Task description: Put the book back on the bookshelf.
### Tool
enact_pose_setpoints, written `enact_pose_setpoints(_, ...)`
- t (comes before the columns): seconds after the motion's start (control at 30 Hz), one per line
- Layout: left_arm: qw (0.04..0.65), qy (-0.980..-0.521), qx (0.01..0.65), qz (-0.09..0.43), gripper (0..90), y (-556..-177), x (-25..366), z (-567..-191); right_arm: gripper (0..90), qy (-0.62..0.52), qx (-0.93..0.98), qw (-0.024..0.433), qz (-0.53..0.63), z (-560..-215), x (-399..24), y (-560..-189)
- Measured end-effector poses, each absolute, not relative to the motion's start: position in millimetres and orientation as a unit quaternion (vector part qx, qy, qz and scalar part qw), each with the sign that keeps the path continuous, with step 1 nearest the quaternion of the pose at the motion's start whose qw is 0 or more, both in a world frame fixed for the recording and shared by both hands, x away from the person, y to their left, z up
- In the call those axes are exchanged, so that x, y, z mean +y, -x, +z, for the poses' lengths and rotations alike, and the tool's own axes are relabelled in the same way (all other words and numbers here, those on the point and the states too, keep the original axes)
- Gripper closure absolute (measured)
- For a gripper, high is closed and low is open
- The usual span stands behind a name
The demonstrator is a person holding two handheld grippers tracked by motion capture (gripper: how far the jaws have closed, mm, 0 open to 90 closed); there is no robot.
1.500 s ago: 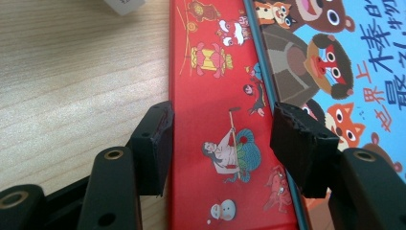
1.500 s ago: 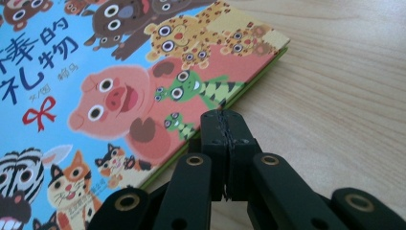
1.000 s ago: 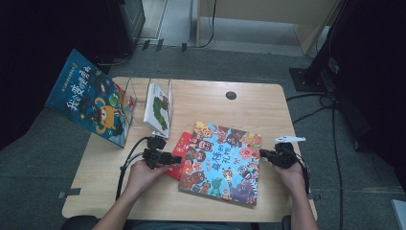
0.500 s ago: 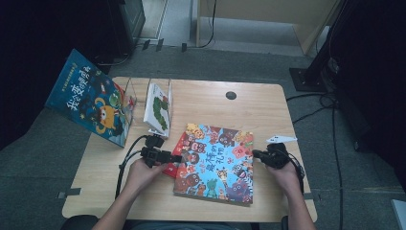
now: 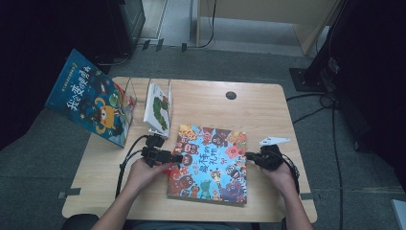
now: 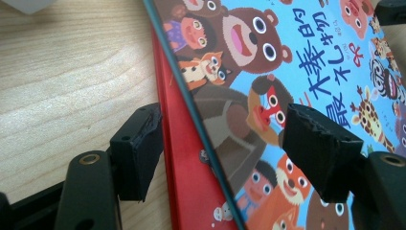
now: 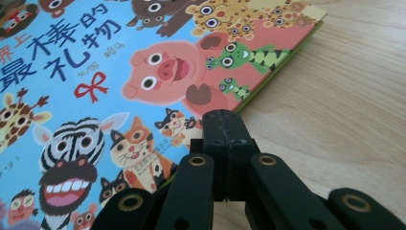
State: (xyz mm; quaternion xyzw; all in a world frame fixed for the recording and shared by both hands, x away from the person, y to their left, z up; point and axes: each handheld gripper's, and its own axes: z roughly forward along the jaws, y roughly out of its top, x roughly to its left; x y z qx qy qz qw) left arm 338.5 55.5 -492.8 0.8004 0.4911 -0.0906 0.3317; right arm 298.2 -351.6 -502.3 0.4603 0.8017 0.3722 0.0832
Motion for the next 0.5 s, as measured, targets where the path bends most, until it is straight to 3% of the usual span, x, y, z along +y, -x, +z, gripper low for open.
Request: enact_pose_setpoints(0.5, 0.325, -0.8, 0.496, -0.091, 31.6, -340.6, 54.8, -493.6, 90.0, -0.439, 0.811, 0.063, 0.383, -502.6, -343.3, -295.4)
